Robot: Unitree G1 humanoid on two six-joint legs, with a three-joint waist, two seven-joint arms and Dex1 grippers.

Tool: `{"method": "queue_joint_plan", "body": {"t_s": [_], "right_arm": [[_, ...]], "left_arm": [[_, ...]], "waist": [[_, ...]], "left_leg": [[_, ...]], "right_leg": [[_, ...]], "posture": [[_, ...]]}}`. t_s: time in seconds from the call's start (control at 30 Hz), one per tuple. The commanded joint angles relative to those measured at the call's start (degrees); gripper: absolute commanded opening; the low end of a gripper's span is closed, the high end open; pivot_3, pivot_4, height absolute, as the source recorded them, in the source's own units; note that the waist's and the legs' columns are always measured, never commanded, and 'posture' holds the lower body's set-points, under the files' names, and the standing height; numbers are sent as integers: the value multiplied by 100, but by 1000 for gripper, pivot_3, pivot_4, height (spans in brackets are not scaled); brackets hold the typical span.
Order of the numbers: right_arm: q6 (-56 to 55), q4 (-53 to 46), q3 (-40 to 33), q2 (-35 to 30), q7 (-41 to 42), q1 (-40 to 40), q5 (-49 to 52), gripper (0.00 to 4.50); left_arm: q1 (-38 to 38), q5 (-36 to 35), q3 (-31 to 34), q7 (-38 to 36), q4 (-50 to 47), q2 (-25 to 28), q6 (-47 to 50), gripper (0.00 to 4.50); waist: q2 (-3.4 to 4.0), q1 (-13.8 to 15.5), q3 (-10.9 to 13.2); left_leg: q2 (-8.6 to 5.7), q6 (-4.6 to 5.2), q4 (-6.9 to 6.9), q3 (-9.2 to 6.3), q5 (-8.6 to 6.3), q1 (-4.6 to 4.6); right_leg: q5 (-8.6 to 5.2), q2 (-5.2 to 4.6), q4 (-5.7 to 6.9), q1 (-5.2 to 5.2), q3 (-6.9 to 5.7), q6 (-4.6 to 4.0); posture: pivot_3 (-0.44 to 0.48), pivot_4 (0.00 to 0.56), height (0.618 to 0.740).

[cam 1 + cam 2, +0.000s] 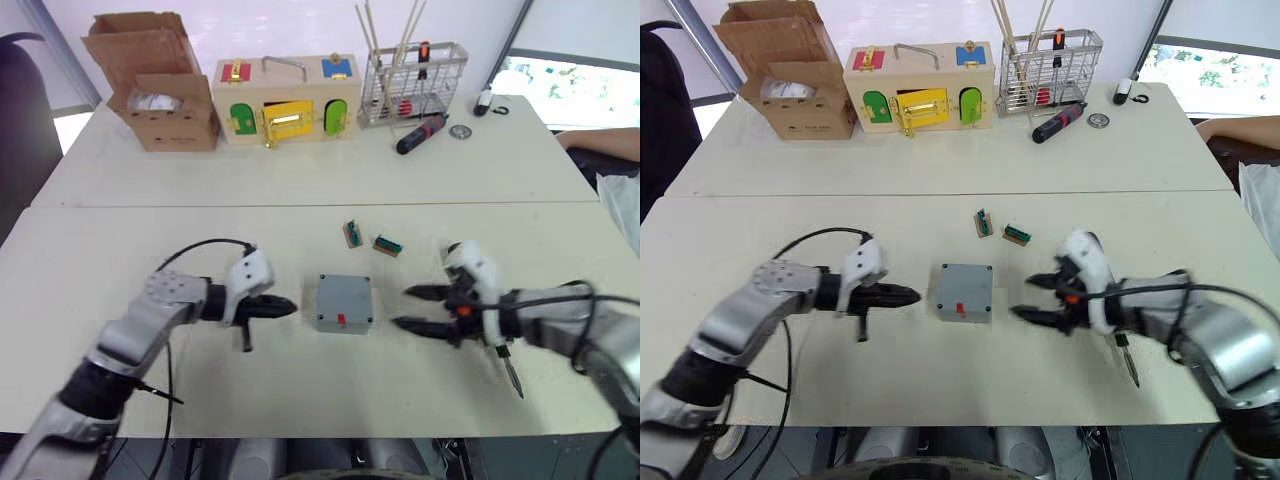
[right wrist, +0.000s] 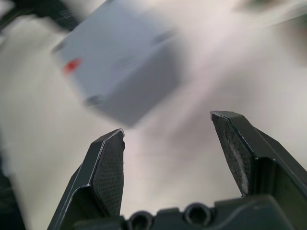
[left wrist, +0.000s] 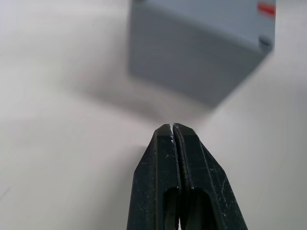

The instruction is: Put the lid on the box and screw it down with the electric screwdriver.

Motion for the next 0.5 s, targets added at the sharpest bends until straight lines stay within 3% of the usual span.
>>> {"method": "queue_joint_plan", "body": {"t_s": [0.03, 0.13, 0.23, 0.27, 0.43, 0.5], "right_arm": [[1134, 601, -1266, -637, 210, -522, 918, 3213], [1783, 1335, -1096, -1604, 530, -739, 896, 3213], [1906, 2032, -147, -2508, 850, -948, 512, 3213], [1926, 2187, 217, -2717, 1000, -1051, 430, 3460], [2411, 2444, 1664, -3030, 1481, -1830, 186, 4407], [2747, 2539, 2158, -2938, 1439, -2223, 20, 4457]], "left_arm": [[-644, -1333, 917, -192, -912, 220, 918, 0], [-908, -2207, 1231, -680, -1410, 618, 1330, 0], [-1163, -2319, 1150, -796, -1577, 747, 1239, 0], [-1234, -2276, 1082, -745, -1610, 694, 1160, 0], [-1124, -2181, 778, -514, -2020, 526, 1001, 0], [-872, -2059, 691, -562, -2271, 666, 881, 0]], "waist": [[-4, 60, 4], [-4, 102, 4], [12, 97, 5], [12, 91, 6], [20, 41, 10], [21, -3, 11]], "left_leg": [[-1, 0, 3, -2, 0, 0], [-2, 3, -1, -1, -2, 0], [-2, 15, -7, 14, -9, 0], [-1, 16, -4, 15, -9, 0], [2, 16, 1, 18, -9, 1], [2, 16, -2, 19, -9, -4]], "right_leg": [[0, -2, -1, 5, -3, 0], [0, -6, -24, 16, -9, 0], [0, -7, -33, 11, 1, 0], [0, -6, -31, 8, 2, 0], [0, -1, -25, 7, 6, 0], [0, 0, -25, 1, 8, 0]], "posture": [[0, 150, 740], [0, 150, 740], [0, 150, 740], [0, 150, 740], [0, 150, 740], [0, 150, 740]]}}
